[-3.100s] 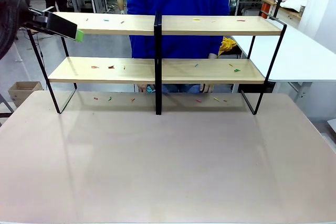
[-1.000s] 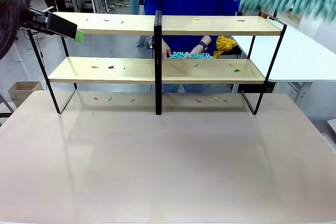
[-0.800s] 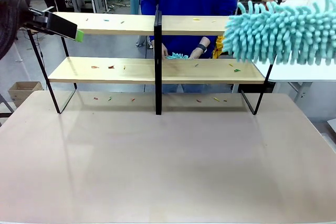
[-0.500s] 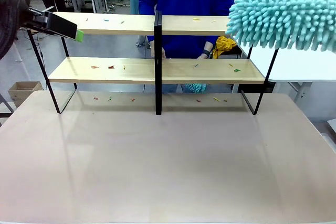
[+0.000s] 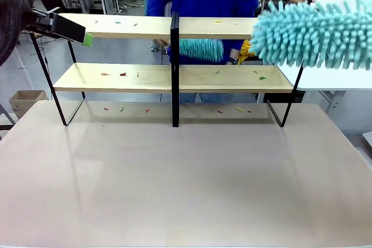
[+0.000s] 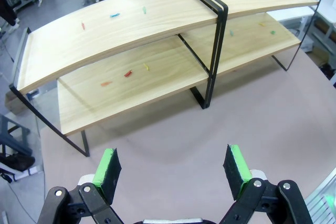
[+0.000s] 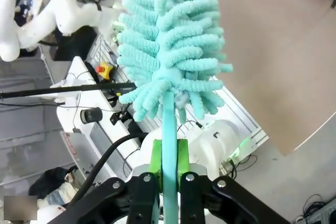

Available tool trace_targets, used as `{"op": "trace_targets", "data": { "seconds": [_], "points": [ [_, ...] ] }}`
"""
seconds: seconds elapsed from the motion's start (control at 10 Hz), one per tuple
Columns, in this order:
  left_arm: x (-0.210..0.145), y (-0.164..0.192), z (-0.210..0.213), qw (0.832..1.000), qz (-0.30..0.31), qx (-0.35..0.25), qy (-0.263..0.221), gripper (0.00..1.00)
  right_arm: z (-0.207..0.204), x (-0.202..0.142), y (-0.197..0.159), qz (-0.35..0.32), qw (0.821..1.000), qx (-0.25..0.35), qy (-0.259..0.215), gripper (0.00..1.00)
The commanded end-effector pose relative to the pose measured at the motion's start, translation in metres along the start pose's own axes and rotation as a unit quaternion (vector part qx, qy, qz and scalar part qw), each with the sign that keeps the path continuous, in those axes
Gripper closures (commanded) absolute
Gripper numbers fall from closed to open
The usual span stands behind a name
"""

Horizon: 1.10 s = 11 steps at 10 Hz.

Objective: Clean the shelves.
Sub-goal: Clean a randomly selected level of the Shelf with the Duster.

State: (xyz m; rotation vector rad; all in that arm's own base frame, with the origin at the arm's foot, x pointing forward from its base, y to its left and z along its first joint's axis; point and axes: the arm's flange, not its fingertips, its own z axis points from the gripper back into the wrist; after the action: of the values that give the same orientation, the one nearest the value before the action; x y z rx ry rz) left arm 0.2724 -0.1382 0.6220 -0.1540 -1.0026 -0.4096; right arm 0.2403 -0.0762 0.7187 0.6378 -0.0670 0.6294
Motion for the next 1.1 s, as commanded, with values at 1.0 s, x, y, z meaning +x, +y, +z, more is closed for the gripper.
{"op": "trace_targets", "data": {
  "seconds": [1.0],
  "points": [
    [0.0, 0.001, 0.0, 1.0, 0.001, 0.0, 0.0, 0.0, -0.1, 0.013, -0.074, -0.146, 0.973, -0.001, 0.178, 0.87]
  ]
}}
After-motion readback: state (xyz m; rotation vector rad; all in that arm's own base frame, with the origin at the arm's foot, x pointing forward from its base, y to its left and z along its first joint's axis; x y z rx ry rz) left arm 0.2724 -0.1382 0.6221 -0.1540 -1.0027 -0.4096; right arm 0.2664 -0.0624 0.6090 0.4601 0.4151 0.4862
